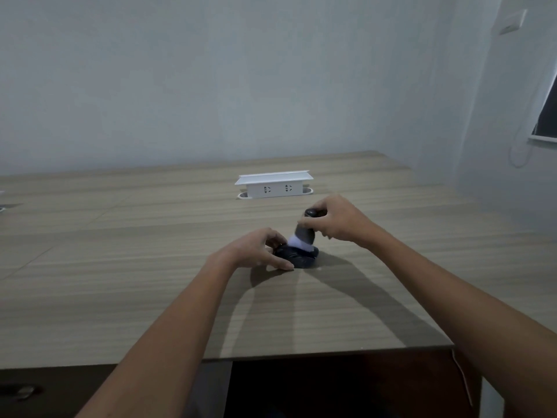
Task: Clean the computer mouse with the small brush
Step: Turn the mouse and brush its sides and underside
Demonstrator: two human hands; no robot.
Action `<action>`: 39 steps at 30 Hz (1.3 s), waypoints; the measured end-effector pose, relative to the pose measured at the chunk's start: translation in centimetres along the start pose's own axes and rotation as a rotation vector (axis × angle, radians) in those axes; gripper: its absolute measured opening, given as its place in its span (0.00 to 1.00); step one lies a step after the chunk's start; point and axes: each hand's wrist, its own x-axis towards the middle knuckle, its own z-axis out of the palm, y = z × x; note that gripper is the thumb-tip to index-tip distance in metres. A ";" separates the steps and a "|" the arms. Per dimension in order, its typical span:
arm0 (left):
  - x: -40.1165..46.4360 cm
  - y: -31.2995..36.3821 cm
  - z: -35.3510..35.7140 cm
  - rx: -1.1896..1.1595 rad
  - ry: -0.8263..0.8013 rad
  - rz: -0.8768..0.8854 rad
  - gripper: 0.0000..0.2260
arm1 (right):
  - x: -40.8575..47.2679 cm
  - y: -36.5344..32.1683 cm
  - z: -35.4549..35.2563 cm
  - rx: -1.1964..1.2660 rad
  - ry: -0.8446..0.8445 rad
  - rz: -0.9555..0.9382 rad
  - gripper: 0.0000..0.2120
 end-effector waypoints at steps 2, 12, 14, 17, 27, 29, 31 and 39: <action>-0.1 -0.1 0.0 0.007 0.005 0.004 0.30 | -0.3 0.3 0.5 0.033 -0.027 0.032 0.12; -0.3 -0.1 0.2 -0.038 0.014 0.006 0.29 | -0.8 1.7 -0.2 0.136 -0.044 0.060 0.12; -0.4 0.1 0.2 -0.041 0.008 0.010 0.28 | -0.4 2.3 -0.5 0.017 0.020 0.084 0.10; -0.7 0.4 0.2 -0.030 -0.003 0.013 0.29 | -0.3 2.4 -1.0 -0.011 0.056 0.085 0.09; -0.5 0.4 0.2 0.003 -0.011 0.003 0.28 | 0.3 1.7 -0.5 -0.007 0.038 0.120 0.09; -0.5 0.2 0.2 -0.012 -0.005 0.004 0.28 | 0.4 0.9 0.2 0.129 0.020 0.120 0.11; -0.4 0.0 0.3 -0.029 -0.001 -0.003 0.29 | 0.7 0.6 0.6 0.114 0.017 0.157 0.11; -0.3 -0.3 0.4 -0.011 0.001 -0.013 0.36 | 1.9 -0.4 0.0 0.159 0.020 0.273 0.05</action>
